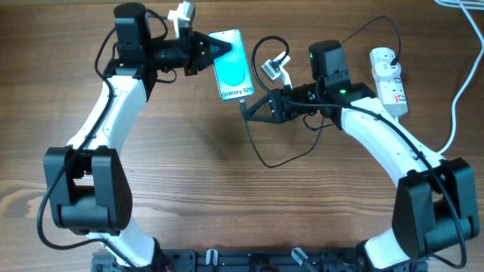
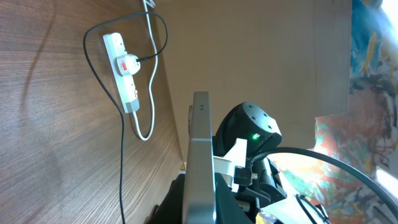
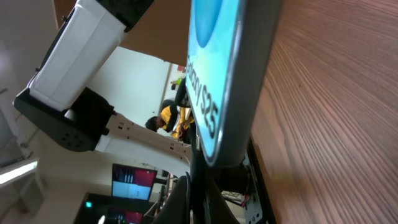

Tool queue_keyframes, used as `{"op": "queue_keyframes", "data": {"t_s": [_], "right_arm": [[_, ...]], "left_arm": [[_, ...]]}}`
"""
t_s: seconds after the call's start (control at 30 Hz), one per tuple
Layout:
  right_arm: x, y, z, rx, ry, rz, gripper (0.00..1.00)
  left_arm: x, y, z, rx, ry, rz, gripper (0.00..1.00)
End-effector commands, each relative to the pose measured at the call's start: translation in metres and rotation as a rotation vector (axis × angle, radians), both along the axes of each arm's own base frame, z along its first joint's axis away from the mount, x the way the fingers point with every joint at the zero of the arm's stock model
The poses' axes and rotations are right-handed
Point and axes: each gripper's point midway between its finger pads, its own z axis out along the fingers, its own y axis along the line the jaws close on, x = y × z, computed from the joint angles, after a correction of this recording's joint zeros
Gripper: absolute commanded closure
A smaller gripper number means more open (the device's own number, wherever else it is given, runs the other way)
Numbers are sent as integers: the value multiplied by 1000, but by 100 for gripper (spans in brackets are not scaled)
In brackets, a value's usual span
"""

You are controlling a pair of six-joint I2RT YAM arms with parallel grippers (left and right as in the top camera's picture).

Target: Plug charger to phone and switch on socket

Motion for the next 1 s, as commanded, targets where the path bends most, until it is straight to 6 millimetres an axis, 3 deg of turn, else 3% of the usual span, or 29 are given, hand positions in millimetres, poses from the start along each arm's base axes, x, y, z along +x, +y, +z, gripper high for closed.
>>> {"op": "queue_keyframes", "data": {"t_s": [0.0,0.97], "right_arm": [[1,-1,2,-6,-4,-11,96],[-2,-1,7,9,33,7,96]], "left_arm": [[-4,0,7,-18,3,-27,96],[-4,-1,7,-18,2,-30,96]]}}
